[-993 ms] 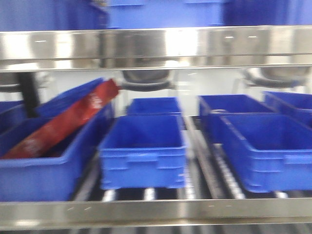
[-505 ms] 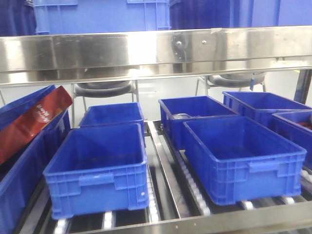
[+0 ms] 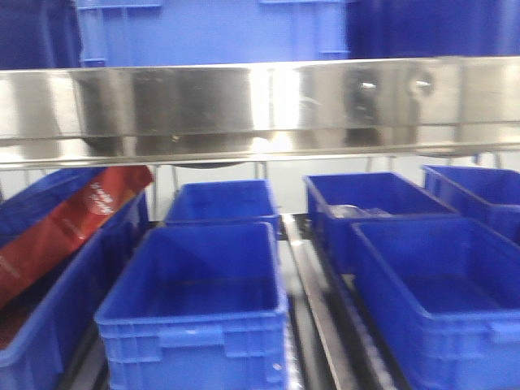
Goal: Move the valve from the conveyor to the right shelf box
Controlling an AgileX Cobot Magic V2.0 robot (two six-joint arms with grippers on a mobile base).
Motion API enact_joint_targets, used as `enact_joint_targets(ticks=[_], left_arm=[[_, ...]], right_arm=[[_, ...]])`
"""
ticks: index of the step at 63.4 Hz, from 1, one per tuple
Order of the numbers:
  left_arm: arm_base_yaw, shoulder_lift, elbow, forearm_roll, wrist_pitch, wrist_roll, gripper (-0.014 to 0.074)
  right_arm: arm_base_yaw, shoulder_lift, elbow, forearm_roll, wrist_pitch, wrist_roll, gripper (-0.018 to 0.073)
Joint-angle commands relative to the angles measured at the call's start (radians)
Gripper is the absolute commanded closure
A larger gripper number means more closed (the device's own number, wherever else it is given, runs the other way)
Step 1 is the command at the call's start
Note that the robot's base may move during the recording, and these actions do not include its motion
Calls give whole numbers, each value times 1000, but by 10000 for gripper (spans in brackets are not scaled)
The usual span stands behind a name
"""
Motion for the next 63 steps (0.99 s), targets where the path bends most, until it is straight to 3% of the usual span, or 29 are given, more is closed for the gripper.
enact_joint_targets(ticks=[1,63], left_arm=[[2,-9,-13,-5,-44,-3,707],[2,-9,-13,-5,-44,-3,707]], right_arm=[[0,-13,-16,-3,-61,-5,721],[0,-13,-16,-3,-61,-5,721]])
